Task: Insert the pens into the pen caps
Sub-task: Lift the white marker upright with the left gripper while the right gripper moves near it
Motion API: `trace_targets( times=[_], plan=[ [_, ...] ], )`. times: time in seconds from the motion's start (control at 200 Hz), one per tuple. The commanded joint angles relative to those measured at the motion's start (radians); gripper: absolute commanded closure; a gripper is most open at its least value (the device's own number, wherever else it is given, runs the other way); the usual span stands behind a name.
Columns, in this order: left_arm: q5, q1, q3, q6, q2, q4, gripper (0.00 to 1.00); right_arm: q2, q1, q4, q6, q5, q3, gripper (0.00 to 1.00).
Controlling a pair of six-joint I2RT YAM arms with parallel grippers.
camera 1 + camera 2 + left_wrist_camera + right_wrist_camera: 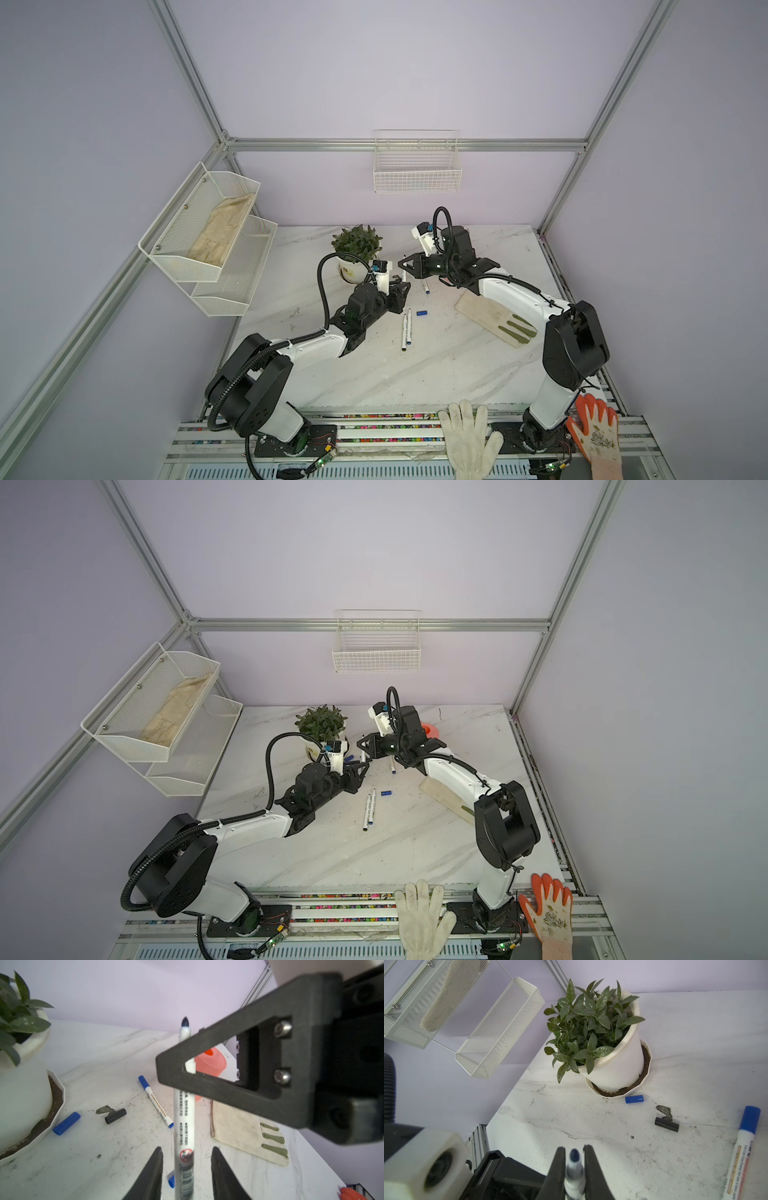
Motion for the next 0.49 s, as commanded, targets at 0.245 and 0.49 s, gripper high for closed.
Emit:
trace_targets(
  times=[0.245,0.49],
  plan=[
    [0.072,0.023,0.077,0.053,0.049,0.046,0.62,-0.015,-0.027,0.034,0.013,-0.084,-0.02,1.0],
    [0.125,0.023,0.129,0.063,0.095,0.074,0.65,-0.008,-0.03,0.034,0.014,-0.098,-0.021,1.0]
  ],
)
